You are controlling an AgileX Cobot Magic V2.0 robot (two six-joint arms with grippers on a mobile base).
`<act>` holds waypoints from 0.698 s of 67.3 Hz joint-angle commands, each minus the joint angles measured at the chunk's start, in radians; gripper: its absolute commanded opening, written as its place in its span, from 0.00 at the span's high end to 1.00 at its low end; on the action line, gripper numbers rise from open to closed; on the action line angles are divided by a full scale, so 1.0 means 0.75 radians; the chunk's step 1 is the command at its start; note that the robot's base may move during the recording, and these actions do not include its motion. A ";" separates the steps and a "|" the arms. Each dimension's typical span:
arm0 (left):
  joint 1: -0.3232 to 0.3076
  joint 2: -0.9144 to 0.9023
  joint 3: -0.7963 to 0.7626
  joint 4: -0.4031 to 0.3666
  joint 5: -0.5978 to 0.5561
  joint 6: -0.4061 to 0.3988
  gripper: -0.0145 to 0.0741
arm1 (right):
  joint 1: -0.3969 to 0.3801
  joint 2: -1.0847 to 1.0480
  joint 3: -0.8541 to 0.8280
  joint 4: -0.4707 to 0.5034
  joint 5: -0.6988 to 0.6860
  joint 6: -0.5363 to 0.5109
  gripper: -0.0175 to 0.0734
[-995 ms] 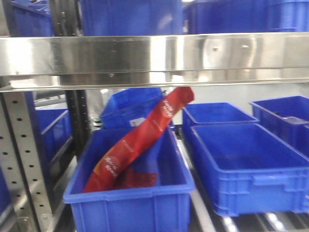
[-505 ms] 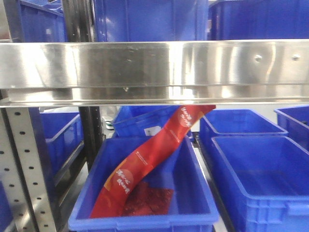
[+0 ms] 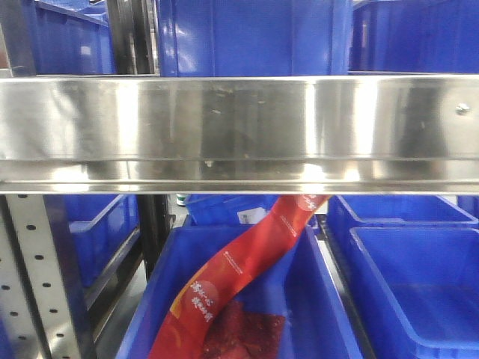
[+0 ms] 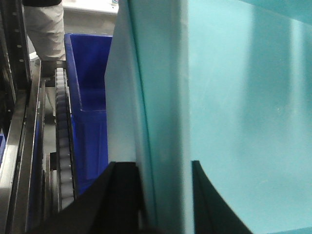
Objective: Move two blue bins to right shelf middle
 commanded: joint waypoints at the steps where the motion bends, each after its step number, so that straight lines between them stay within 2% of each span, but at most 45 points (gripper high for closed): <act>1: -0.009 -0.038 -0.033 -0.102 -0.146 -0.005 0.96 | -0.003 -0.009 -0.012 -0.005 -0.078 -0.020 0.99; 47: -0.009 -0.038 -0.033 -0.102 -0.146 -0.005 0.96 | -0.003 -0.009 -0.012 -0.005 -0.078 -0.020 0.99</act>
